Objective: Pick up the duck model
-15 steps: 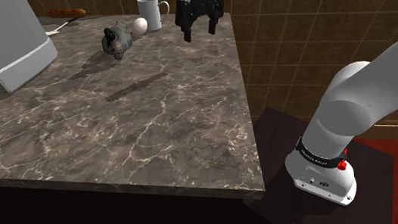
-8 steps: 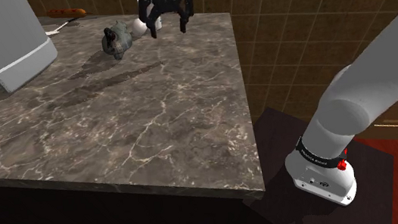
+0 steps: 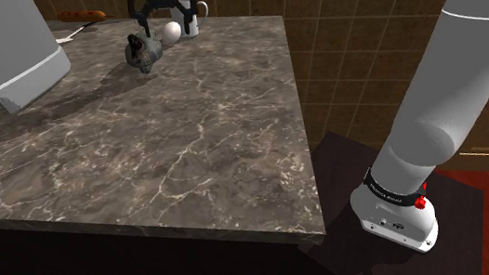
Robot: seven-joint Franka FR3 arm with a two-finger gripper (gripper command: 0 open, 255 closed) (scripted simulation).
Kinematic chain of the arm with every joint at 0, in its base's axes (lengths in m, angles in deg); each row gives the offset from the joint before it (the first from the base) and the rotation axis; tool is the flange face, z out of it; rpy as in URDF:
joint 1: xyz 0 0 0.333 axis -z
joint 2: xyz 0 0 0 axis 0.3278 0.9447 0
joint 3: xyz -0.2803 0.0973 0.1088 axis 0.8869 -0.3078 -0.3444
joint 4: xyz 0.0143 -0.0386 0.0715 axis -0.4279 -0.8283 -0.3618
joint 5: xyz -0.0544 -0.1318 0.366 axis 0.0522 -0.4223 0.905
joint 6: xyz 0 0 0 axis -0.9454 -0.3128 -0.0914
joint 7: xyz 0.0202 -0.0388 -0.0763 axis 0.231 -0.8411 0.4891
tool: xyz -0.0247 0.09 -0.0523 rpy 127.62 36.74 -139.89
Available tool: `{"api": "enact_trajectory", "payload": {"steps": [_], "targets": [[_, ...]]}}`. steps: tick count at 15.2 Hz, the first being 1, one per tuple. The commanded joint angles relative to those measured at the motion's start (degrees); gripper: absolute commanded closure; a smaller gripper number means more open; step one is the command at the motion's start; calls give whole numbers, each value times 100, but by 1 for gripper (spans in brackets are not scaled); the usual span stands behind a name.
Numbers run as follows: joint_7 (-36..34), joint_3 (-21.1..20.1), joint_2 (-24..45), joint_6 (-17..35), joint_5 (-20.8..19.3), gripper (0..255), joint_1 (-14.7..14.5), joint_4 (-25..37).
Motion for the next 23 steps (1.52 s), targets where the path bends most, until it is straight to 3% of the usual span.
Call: {"api": "enact_trajectory", "payload": {"steps": [1,6,13,16,17,23], "targets": [[-369,-30,585,-200,-223,0,-92,771],[-1088,66,2199,-989,-766,0,-577,3161],[-1085,69,1916,-275,-668,0,-429,2169],[-1085,69,1901,-221,-663,0,-419,2100],[-1081,70,1899,-218,-662,255,-416,2095],[-1081,70,1905,-224,-664,255,-418,2107]]}}
